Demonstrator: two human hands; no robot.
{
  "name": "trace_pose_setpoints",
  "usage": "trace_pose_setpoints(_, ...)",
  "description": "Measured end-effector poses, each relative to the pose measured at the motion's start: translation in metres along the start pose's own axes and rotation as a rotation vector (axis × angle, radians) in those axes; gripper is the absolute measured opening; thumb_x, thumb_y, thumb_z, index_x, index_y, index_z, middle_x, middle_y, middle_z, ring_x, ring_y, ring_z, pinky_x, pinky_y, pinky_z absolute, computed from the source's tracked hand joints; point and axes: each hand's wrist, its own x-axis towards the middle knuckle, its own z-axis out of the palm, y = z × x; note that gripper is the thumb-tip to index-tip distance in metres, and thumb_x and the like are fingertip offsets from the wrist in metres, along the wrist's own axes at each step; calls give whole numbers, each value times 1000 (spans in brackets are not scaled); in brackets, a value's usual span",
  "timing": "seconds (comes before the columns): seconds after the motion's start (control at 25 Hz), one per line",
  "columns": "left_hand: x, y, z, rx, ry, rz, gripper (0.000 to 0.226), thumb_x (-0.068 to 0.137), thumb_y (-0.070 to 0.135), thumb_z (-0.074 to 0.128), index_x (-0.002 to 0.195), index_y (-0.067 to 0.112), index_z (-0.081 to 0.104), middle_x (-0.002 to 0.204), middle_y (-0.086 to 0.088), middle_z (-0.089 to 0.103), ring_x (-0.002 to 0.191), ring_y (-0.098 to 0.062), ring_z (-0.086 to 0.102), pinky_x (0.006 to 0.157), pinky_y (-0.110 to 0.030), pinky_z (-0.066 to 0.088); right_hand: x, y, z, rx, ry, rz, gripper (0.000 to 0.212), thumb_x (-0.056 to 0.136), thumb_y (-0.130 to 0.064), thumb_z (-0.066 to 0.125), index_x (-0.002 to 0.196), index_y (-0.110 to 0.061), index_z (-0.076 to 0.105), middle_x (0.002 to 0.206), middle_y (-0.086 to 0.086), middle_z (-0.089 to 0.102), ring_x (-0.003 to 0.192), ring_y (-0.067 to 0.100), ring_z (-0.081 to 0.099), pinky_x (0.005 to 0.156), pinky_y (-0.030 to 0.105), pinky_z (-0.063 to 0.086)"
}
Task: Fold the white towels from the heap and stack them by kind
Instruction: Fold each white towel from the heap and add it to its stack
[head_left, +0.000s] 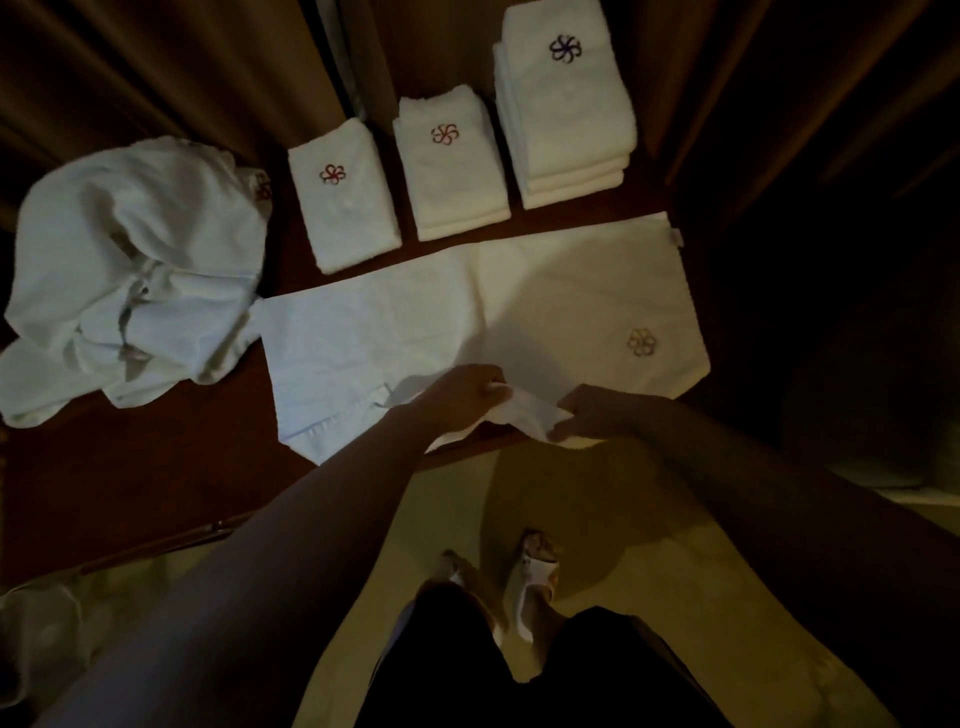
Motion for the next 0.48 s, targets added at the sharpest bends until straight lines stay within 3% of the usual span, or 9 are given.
trace_pose_setpoints(0.08,0,-5,-5,21,-14,-17,23,98,29,50,89,12,61,89,-6,60,84,-19,55,76,-31,42,-3,23,8,-112,-61,125,67,89,-34,65,143,-6,37,148,13,37,134,28,39,102,33,34)
trace_pose_setpoints(0.2,2,-10,-7,54,-60,-58,23,99,28,49,87,11,59,90,-5,58,86,-18,53,76,-30,40,-12,52,4,-203,-102,257,72,92,-35,60,149,-7,24,157,12,21,143,26,25,112,31,23)
trace_pose_setpoints(0.36,7,-14,-3,72,-145,-52,29,100,27,47,93,3,60,90,-9,57,85,-20,53,72,-29,39,-26,68,-24,-356,-26,329,50,92,-42,58,127,-5,55,135,12,50,123,26,47,97,30,38)
trace_pose_setpoints(0.48,10,-13,2,130,-203,-45,33,98,37,47,84,10,59,81,-4,55,80,-21,55,69,-30,41,-34,66,-46,-341,102,401,43,90,-42,61,116,-9,61,121,12,59,109,27,57,90,33,48)
